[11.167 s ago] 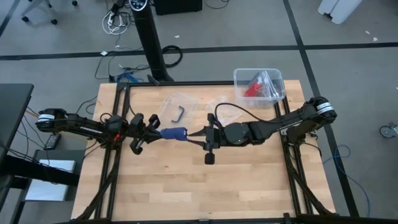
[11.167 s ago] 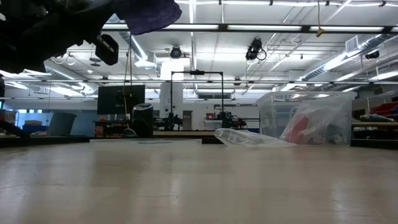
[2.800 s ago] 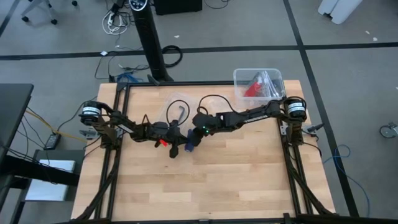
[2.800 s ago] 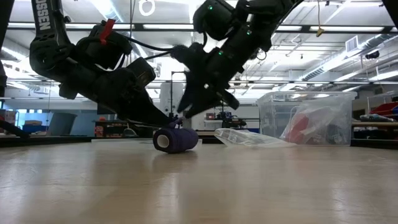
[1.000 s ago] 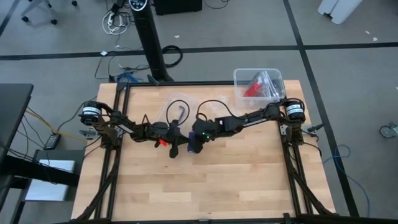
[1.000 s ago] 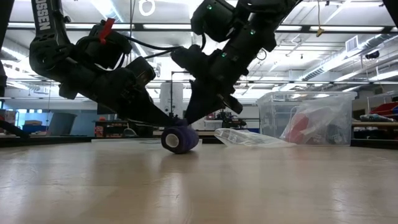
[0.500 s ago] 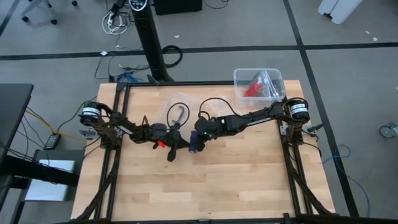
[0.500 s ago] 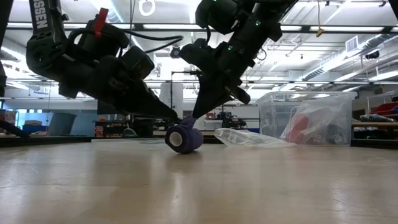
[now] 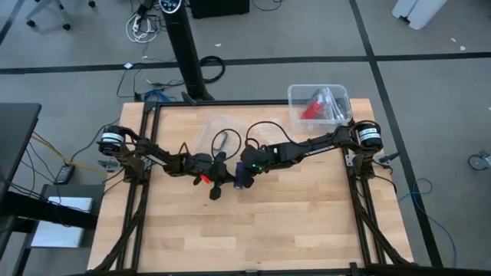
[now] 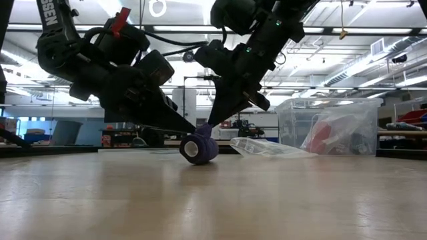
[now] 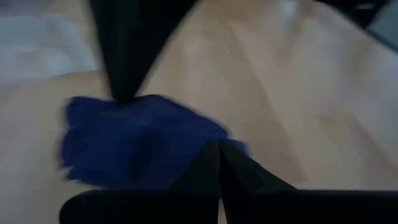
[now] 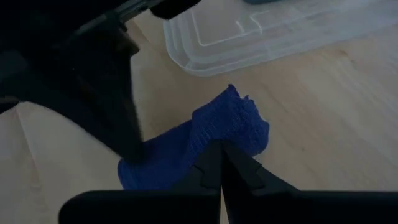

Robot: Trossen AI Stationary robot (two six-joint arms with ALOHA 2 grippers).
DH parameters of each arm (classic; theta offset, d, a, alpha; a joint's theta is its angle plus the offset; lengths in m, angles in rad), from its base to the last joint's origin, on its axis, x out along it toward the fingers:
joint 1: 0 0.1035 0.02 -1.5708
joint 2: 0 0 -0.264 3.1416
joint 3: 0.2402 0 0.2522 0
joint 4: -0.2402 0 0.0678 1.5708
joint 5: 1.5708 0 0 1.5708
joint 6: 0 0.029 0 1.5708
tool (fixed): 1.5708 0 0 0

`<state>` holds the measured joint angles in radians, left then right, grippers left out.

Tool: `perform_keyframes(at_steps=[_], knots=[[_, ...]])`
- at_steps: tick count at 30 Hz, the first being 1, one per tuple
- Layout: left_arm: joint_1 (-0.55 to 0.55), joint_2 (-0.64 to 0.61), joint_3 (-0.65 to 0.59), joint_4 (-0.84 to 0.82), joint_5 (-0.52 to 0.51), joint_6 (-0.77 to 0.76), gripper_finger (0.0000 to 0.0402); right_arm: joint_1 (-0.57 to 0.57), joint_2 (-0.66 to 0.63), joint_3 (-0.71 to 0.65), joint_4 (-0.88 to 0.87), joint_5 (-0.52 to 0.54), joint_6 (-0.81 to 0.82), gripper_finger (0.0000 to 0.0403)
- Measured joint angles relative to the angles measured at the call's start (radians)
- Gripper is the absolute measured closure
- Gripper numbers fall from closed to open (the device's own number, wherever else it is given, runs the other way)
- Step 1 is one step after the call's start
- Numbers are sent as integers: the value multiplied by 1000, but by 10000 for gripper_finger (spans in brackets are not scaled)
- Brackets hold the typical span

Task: Roll bandage
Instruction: Roll the blue bandage

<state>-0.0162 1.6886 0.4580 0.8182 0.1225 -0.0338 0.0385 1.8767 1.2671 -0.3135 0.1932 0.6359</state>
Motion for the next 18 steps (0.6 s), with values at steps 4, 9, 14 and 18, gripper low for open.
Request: perform_keyframes(at_steps=[4,9,14,18], knots=[[-3,0,0,0,114,-2,383,0,0,0,-21,3,-3,403],[-35,0,0,2,126,41,339,0,0,0,-26,5,-3,403],[-96,0,0,5,-82,117,291,0,0,0,-25,6,-3,403],[-169,0,0,-4,-294,203,264,0,0,0,-26,6,-3,403]])
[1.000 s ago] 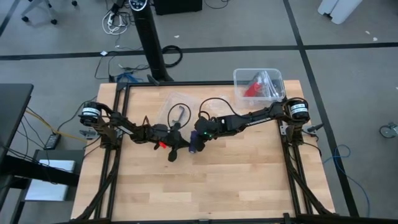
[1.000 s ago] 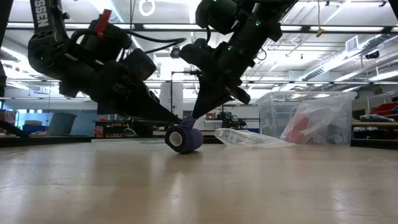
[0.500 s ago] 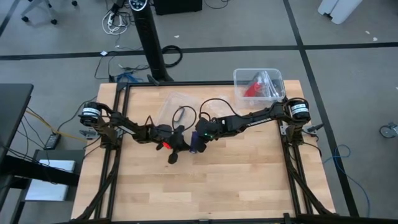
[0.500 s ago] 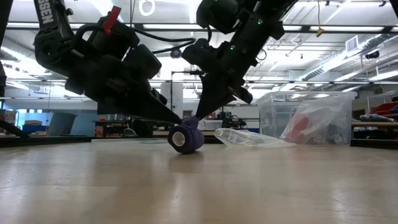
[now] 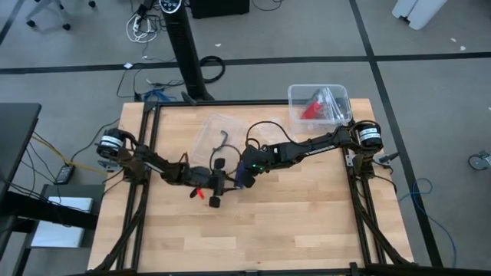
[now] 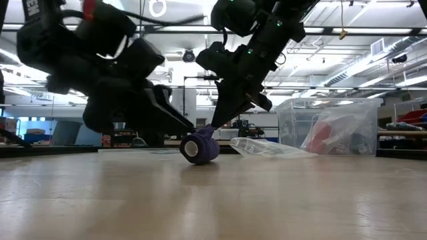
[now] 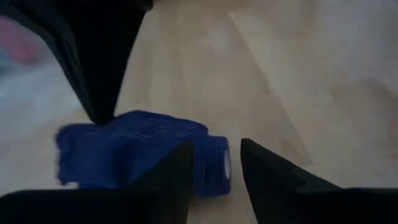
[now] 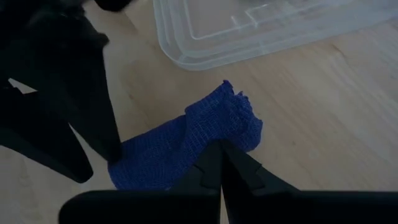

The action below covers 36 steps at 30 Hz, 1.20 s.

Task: Roll bandage
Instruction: Roll the blue bandage

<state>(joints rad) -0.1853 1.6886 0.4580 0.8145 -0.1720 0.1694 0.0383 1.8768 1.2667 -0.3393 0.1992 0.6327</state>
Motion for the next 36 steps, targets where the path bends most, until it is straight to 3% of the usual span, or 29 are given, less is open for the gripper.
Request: perform_keyframes(at_steps=[5,8,15,23,29,36], knots=[[-76,0,0,0,-183,90,247,0,0,0,0,1,-6,403],[-99,0,5,-19,-236,92,239,0,0,0,0,2,-7,403],[-131,6,128,-287,-367,92,224,0,0,0,11,2,2,403],[-131,8,153,-354,-392,88,223,0,0,0,16,2,-18,403],[-144,-9,153,-378,-475,77,224,13,1,0,36,1,-86,403],[-180,-200,113,-411,-553,33,224,19,2,0,39,29,-135,403]])
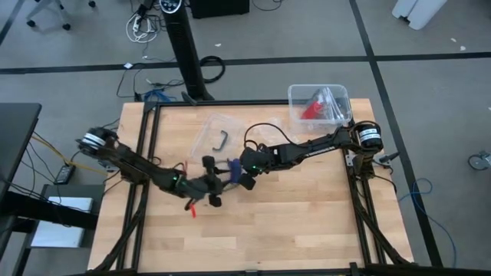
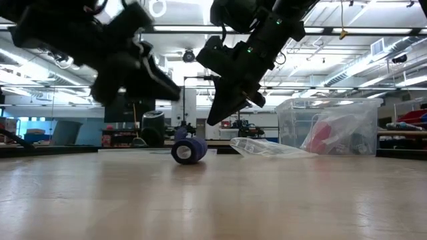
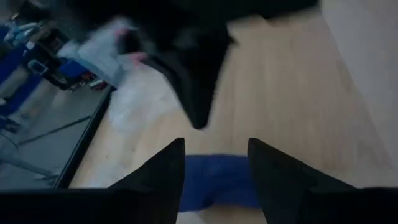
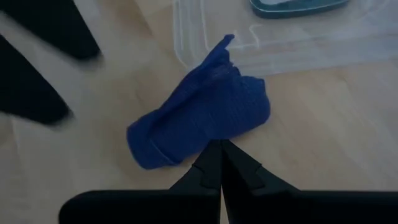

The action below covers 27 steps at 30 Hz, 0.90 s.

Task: Roll bandage
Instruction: Roll the blue bandage

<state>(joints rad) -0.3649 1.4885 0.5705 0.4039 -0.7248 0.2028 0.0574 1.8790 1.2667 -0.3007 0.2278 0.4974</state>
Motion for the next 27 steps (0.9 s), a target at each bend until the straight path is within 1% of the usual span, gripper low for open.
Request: perform_keyframes(at_steps=[4,7,9,10,13,14,16,19,21,23,27], knots=[[11,-133,-94,6,29,-109,225,5,1,-1,59,0,-30,403],[32,-197,-173,18,150,-223,230,9,1,-1,120,-11,-67,403],[44,-206,-213,17,245,-303,237,10,1,-1,98,4,-62,403],[50,-204,-228,-4,275,-331,241,10,1,-1,78,13,-46,403],[77,-158,-251,-57,269,-392,255,0,20,-10,52,47,9,403],[87,-146,-255,-56,260,-396,260,-6,35,-19,54,48,23,403],[109,-118,-257,3,240,-393,269,-18,66,-40,50,45,45,403],[149,-90,-255,38,211,-363,281,-40,112,-59,118,20,71,403],[174,-67,-240,55,212,-323,289,-50,140,-67,168,-4,83,403],[199,-50,-227,58,228,-287,297,-54,156,-66,226,-24,79,403],[250,5,-199,58,299,-236,314,-55,168,-68,288,-39,53,403]])
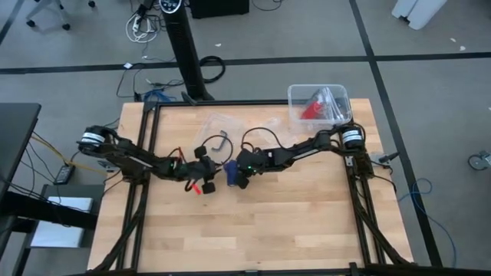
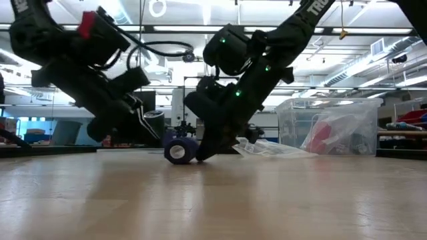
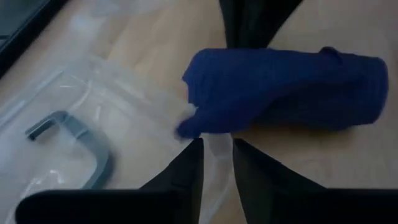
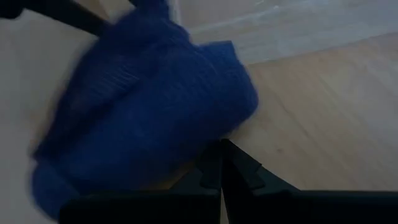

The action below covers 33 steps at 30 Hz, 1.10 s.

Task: Roll bandage
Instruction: Roll the blue bandage

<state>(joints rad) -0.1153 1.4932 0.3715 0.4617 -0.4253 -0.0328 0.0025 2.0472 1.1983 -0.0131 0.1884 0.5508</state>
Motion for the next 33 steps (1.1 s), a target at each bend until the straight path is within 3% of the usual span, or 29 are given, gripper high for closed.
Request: perform_keyframes(at_steps=[6,18,33], knots=[[24,84,20,109,71,38,329,-3,-2,-1,25,-10,-7,403],[24,72,81,133,71,111,332,-5,-2,-2,32,-31,-5,403],[-13,78,80,117,131,17,332,60,-8,4,-36,-129,85,398]])
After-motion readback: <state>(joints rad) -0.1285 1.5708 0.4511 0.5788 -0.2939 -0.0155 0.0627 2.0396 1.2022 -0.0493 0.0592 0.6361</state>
